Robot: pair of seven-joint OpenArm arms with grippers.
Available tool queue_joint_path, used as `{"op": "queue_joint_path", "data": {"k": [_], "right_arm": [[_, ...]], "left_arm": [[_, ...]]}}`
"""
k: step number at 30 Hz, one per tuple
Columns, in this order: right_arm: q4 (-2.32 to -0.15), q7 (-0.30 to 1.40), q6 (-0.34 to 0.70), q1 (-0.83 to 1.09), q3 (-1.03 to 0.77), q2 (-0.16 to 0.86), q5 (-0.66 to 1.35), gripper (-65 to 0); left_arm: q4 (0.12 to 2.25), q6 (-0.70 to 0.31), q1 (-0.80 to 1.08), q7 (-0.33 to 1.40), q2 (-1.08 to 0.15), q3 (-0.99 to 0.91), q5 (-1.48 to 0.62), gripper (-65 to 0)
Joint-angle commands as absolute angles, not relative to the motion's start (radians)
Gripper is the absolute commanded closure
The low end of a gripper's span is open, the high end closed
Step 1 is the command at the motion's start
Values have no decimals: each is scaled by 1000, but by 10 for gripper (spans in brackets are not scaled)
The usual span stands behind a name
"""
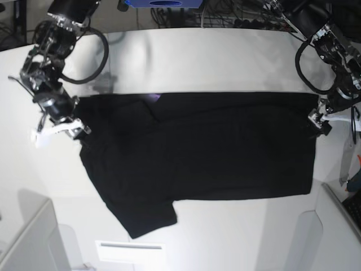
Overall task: Fold the T-shirt properly
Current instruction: 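Drag the shirt by its shoulders with both grippers to straighten it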
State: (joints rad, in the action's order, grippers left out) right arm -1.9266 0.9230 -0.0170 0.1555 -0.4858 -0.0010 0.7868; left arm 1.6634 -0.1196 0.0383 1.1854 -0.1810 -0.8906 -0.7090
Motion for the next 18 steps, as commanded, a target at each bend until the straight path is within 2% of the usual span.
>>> {"op": "queue_joint_path", "data": {"k": [1,7,12,16,18], "right_arm": [[-1963,924,-19,188,-524,-18,788,-345],[-1948,929,-13,357,-667,-108,786,-354],[-1797,840,-12,363,-633,-108,786,-354],[-1713,773,-12,341,-631,-107,786,-356],[-1669,765,-12,317,-633,-104,786,-383]], "left_arm": [[1699,-140,56,1178,-199,-917,-720,-650],[1682,-257,208,1144,-150,-997,-716,-650],[1583,-262,252,984,-125,-906,-713,-650],[1501,-260,243,920,-127,-868,-713,-650],[1489,-260,220,903,-125,-865,-711,-650]]}}
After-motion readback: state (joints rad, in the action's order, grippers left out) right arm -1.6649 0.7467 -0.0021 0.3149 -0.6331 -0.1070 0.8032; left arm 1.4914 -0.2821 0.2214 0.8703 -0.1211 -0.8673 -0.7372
